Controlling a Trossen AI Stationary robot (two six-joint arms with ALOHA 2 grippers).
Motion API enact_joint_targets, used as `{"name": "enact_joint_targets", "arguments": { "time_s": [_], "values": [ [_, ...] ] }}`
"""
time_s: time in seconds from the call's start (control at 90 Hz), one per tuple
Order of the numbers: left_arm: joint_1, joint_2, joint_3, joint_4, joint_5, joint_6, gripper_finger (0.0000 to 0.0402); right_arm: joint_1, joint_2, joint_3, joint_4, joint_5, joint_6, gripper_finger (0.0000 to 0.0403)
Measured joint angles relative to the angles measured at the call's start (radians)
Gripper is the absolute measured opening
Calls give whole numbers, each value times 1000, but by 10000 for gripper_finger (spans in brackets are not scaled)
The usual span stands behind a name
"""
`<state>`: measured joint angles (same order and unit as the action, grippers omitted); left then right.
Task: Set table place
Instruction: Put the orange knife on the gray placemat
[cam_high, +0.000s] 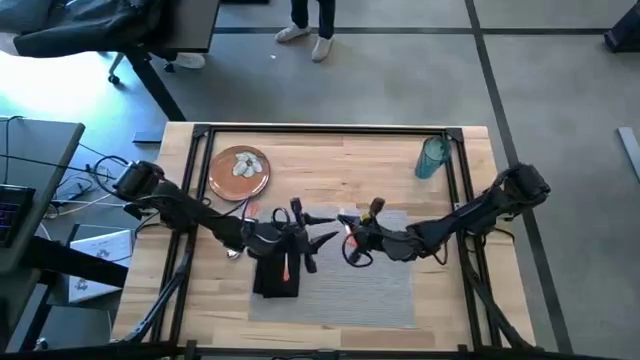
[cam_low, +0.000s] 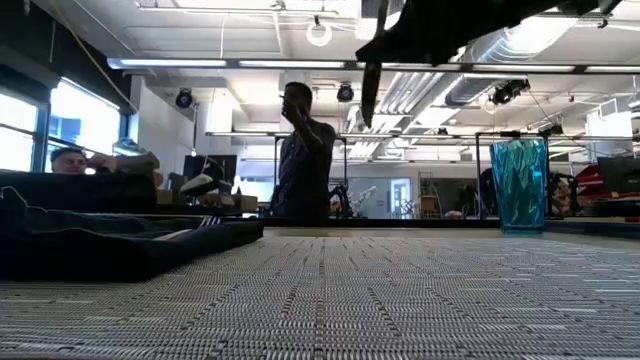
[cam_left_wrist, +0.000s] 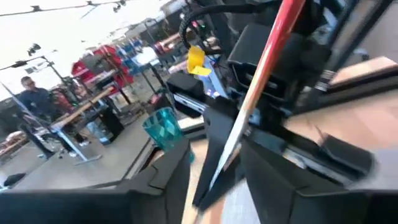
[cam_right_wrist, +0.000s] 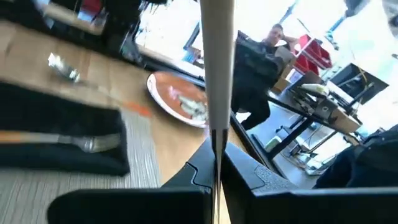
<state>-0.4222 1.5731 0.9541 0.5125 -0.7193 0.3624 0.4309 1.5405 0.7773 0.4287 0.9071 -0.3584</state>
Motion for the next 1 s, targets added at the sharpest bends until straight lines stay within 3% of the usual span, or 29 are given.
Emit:
{"name": "enact_joint_targets", "arguments": {
  "time_s": [0.156,0.356,0.578,0.744,1.0],
  "values": [
    [-15,-38,0,-165,19,-178,147,45,-57,0,-205,-4,1,0],
    [3,-42,0,-269,148,-431,147,102,-88,0,-398,-7,-5,0],
    [42,-40,0,-269,190,-701,147,120,-80,0,-476,19,-166,0],
    [93,0,-2,-256,283,-885,147,111,-80,0,-457,152,-335,0],
    [158,86,-3,-37,379,-1036,147,73,-80,0,-406,209,-522,0]
  ]
}}
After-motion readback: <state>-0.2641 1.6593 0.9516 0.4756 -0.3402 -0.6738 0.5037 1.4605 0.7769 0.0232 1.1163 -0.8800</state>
